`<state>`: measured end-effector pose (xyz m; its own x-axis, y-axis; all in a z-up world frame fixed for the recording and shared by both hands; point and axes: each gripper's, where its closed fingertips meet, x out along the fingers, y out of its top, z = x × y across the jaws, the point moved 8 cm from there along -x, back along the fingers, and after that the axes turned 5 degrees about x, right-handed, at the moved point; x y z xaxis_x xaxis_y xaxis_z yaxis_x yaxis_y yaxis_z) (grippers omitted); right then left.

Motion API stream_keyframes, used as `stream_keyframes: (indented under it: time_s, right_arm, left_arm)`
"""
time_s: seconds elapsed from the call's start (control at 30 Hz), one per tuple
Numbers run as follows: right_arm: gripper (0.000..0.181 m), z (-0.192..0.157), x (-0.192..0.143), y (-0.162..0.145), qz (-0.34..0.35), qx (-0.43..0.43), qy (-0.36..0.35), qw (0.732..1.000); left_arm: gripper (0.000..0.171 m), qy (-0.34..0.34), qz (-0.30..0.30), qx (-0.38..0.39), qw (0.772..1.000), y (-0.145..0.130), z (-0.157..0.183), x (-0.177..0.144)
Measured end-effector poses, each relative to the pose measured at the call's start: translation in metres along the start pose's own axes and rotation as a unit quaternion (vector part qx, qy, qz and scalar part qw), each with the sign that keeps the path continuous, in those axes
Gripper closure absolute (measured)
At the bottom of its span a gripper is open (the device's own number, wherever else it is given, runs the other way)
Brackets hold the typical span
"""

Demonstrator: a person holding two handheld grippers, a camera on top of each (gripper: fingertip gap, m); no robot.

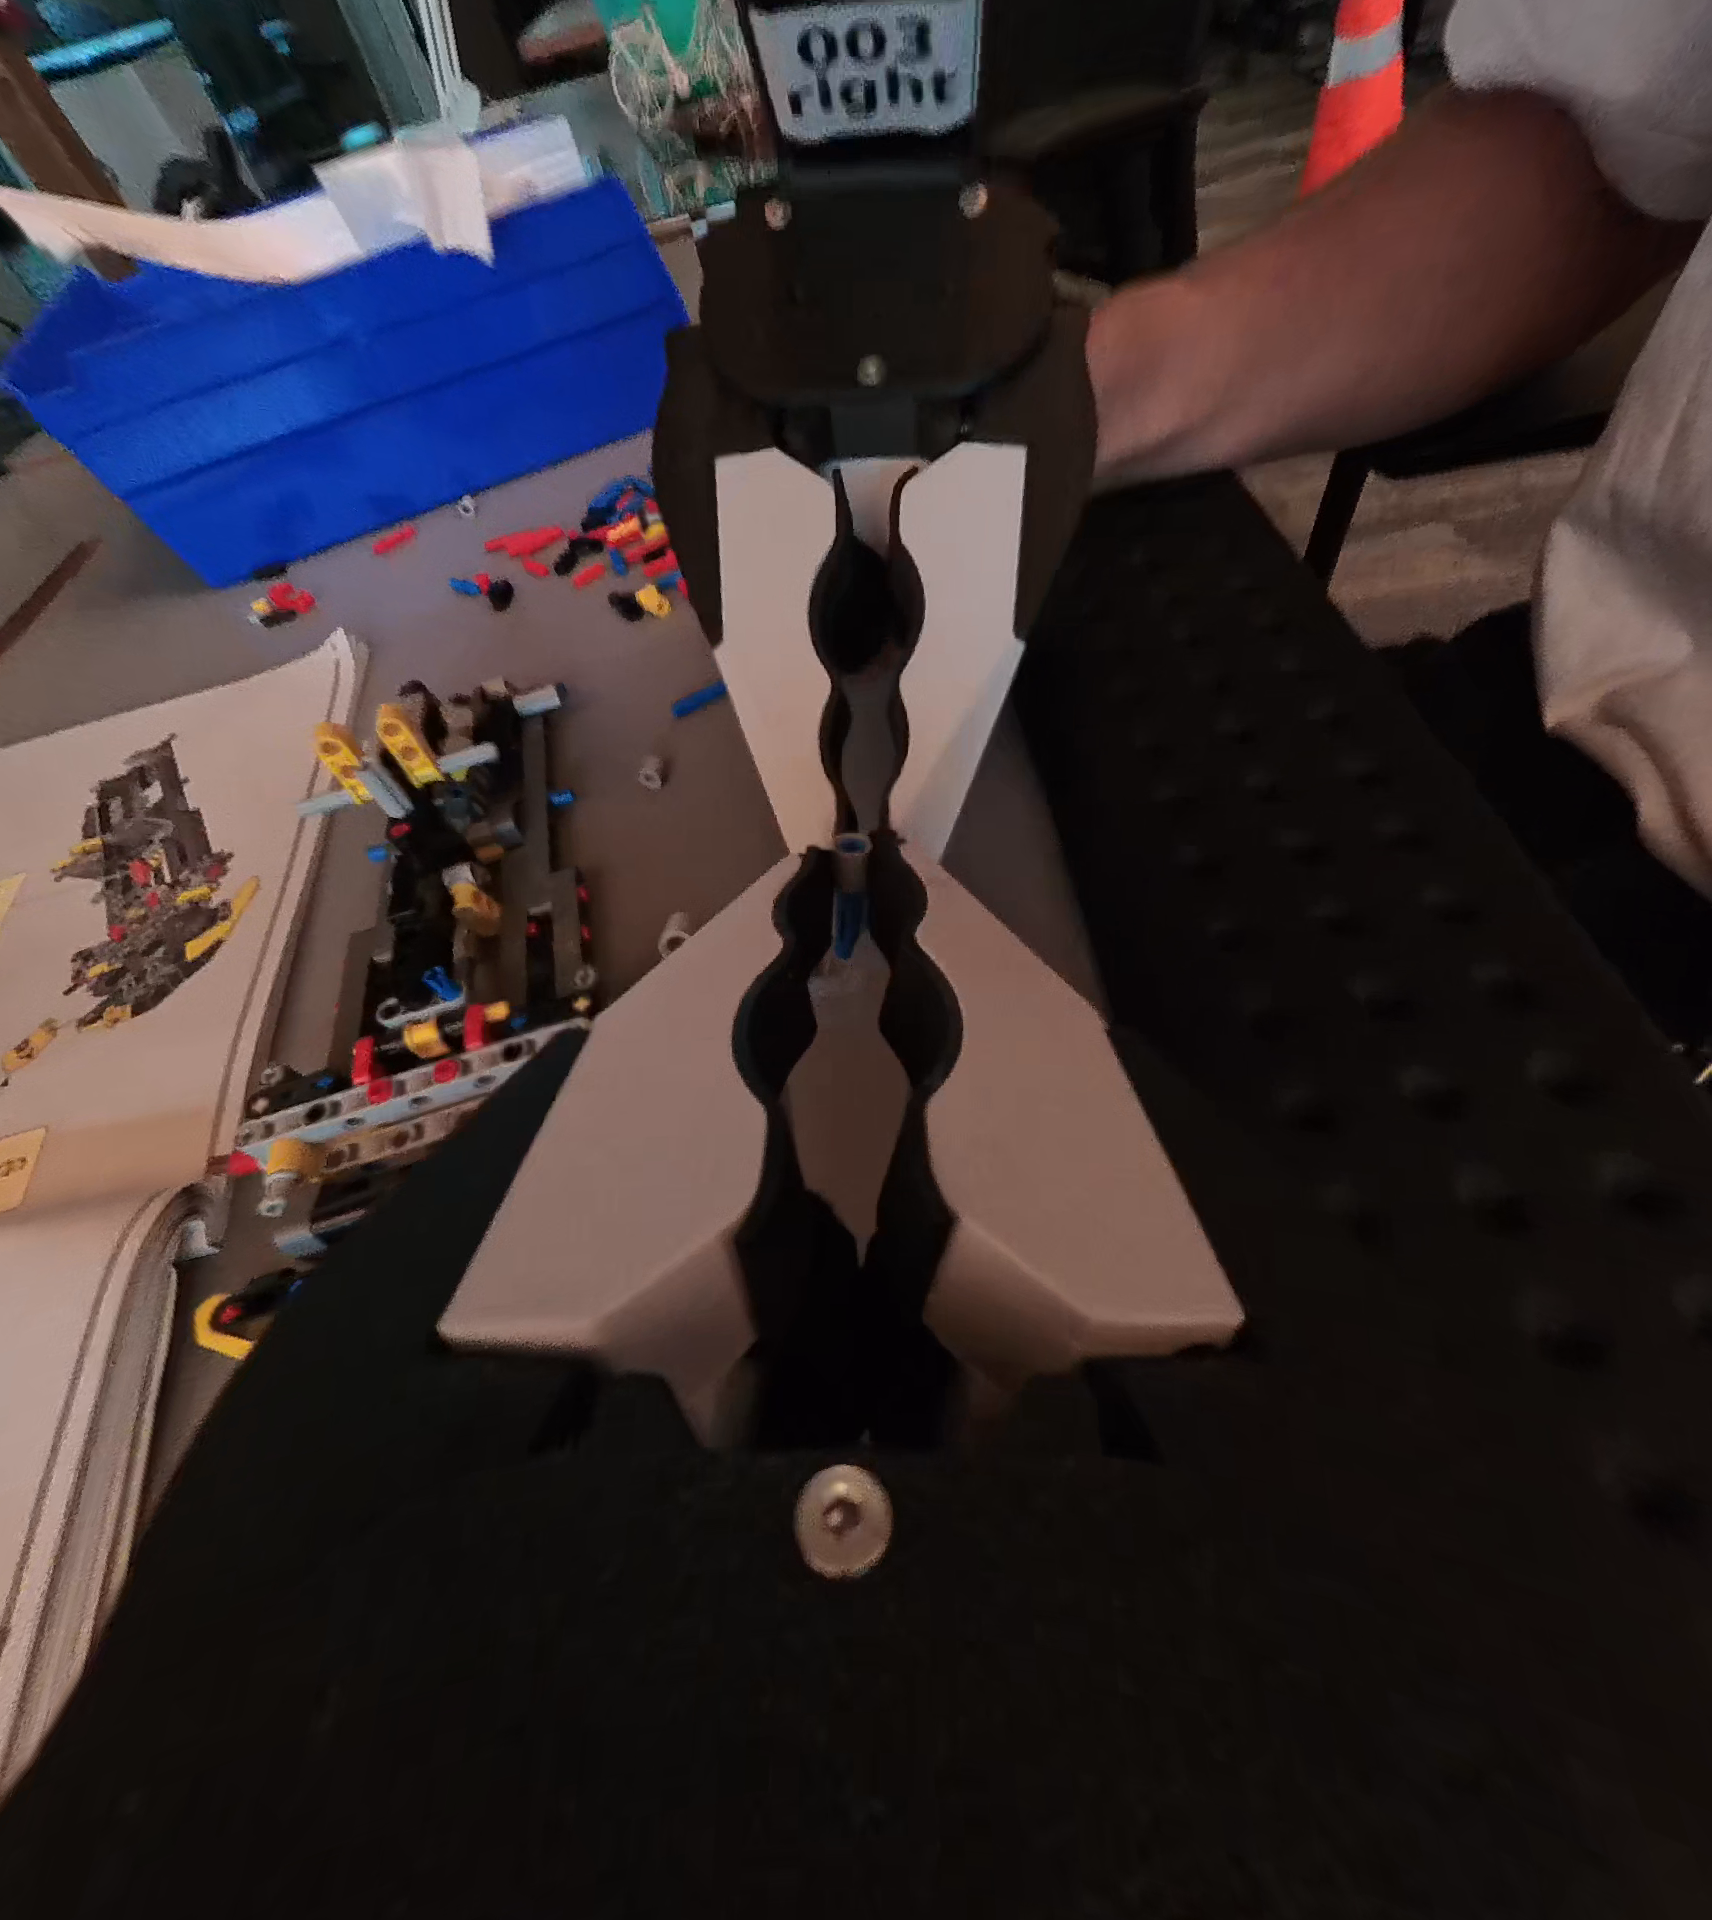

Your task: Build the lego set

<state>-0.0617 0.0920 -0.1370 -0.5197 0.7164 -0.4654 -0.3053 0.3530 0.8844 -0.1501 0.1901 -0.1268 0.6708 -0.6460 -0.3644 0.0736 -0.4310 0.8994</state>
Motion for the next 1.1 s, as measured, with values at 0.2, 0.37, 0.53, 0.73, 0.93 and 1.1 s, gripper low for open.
stream_keyframes:
  time_s: [0.2, 0.37, 0.53, 0.73, 0.93, 1.1]
  right_arm:
    - [0.176, 0.006, -0.012, 0.009, 0.054, 0.029, -0.012, 0.998]
    - [0.176, 0.013, -0.013, 0.014, 0.059, 0.034, -0.094, 0.993]
    - [0.176, 0.007, 0.0, -0.008, -0.045, 0.035, -0.056, 0.997]
    - [0.167, 0.005, 0.005, -0.019, -0.084, 0.083, 0.008, 0.993]
    - [0.157, 0.014, -0.012, 0.032, 0.061, 0.11, -0.08, 0.989]
    - [0.168, 0.02, -0.021, 0.044, 0.156, 0.197, -0.014, 0.968]
  left_arm:
    - [0.167, 0.034, 0.11, -0.059, 0.992, 0.015, -0.014, -0.012]
    - [0.167, 0.064, 0.19, -0.17, 0.965, 0.021, -0.032, -0.019]
    - [0.167, 0.043, 0.202, -0.232, 0.95, 0.014, -0.042, -0.021]
    - [0.167, 0.016, 0.229, -0.293, 0.928, 0.01, -0.045, -0.022]
    - [0.167, -0.038, 0.268, -0.352, 0.896, 0.014, -0.044, -0.015]
    - [0.167, -0.061, 0.263, -0.329, 0.905, 0.019, -0.037, -0.01]
